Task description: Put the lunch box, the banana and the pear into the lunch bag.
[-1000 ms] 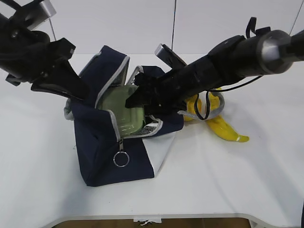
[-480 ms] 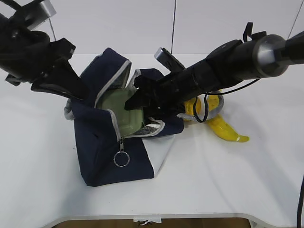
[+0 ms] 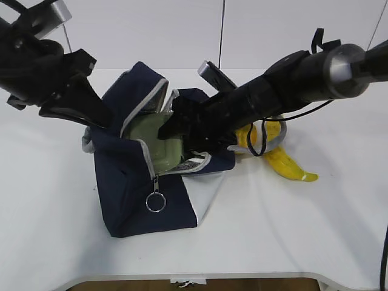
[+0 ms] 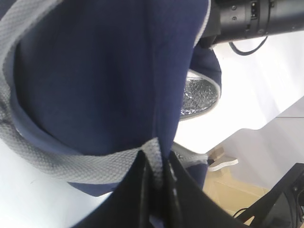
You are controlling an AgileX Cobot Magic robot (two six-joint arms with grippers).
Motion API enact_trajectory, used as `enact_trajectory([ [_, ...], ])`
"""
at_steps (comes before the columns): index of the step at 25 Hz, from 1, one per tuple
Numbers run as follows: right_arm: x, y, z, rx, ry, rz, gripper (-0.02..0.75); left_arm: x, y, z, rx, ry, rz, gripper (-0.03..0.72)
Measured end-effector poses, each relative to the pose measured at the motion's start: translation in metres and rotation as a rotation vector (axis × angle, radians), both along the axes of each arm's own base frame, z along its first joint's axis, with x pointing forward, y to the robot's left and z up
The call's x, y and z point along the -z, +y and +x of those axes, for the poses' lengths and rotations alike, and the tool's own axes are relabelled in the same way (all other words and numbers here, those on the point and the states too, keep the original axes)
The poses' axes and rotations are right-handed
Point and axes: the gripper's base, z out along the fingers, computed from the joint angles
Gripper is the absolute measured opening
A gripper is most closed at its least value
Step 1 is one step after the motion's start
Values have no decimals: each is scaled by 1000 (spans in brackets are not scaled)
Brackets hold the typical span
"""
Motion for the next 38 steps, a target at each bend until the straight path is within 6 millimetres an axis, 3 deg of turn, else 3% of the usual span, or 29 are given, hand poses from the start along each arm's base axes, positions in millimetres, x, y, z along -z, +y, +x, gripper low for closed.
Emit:
enact_trajectory([
  [8,-7,-17,4,-48,15,21,541,0,0,0,5,1,7,15],
  [9,-26,-20,7,-109,-40,0,542,0,0,0,5,2,7,15],
  [11,-41,-19,8,-144,-74,3,543,0,0,-1,6,3,7,15],
  [22,-98,-20,8,-328,-78,-100,543,1,1,-1,8,2,11,15],
  [31,-141,-33,19,-262,-158,-301,543,1,1,-1,10,2,17,15],
  [35,-149,-48,17,-197,-156,-458,543,1,1,-1,13,4,21,15],
  [38,-170,-66,10,-93,-175,-620,543,1,1,-1,16,5,25,15],
])
